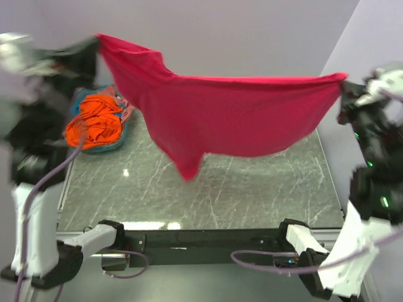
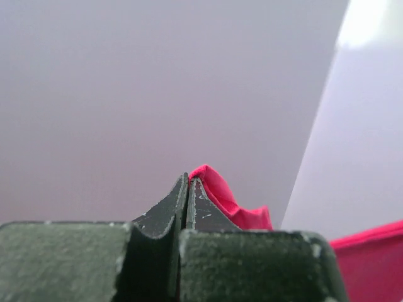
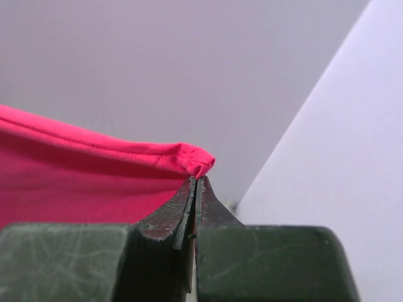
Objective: Fold and stack the t-shirts
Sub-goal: Flatten the tshirt out
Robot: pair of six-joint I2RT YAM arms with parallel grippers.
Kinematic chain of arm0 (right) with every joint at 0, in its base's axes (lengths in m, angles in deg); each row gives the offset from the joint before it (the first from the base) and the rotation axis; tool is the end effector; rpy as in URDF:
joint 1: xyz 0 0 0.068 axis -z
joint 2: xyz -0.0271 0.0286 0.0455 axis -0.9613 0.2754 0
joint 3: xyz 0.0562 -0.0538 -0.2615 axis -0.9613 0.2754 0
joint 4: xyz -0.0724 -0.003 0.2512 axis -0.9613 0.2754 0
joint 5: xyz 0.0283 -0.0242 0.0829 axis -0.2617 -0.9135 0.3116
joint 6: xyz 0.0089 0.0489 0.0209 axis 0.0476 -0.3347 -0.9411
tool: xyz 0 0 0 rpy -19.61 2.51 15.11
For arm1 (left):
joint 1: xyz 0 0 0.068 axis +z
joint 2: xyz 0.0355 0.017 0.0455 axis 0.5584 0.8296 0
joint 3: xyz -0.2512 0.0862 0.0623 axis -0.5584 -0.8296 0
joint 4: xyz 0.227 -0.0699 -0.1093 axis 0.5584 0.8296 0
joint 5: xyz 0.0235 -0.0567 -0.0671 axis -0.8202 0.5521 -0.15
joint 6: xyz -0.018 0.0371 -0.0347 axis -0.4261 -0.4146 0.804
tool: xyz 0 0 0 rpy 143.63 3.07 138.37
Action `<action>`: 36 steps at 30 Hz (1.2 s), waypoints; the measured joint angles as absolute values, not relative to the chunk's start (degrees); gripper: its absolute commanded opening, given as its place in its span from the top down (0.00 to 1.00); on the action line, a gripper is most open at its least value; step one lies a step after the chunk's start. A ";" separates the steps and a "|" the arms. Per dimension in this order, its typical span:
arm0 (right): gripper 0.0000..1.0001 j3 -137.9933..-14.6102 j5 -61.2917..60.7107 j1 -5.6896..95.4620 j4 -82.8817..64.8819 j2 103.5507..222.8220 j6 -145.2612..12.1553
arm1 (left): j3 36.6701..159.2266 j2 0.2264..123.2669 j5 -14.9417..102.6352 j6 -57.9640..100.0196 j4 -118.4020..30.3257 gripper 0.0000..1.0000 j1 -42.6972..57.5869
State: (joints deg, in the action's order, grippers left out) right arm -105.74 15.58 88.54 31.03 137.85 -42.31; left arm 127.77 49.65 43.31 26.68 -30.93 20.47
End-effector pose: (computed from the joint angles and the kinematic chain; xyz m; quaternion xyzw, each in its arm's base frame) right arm 0.0916 -0.0091 0.5728 -0.1707 0.6336 -0.0769 0.7506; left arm 0.1466 -0.0400 0.6001 0.0407 0.5179 -0.2597 0.8141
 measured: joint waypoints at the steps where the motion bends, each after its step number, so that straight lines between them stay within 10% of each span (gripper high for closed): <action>1: 1.00 -110.92 14.94 88.54 31.14 137.85 -42.85 | 130.27 47.99 43.31 26.97 -32.20 1.00 20.47; 7: 1.00 -135.08 9.78 88.62 33.69 137.33 -45.24 | 142.48 40.49 42.57 28.72 -39.06 1.00 20.47; 15: 1.00 -134.18 3.38 87.93 31.83 133.07 -44.62 | 141.65 39.14 41.74 30.33 -42.62 1.00 20.47; 28: 1.00 -78.23 7.38 87.27 19.49 127.05 -43.88 | 107.67 48.36 40.16 31.91 -47.17 1.00 20.47; 36: 1.00 -49.90 12.23 86.09 4.03 143.03 -45.24 | 94.62 74.74 41.28 35.16 -51.82 1.00 21.56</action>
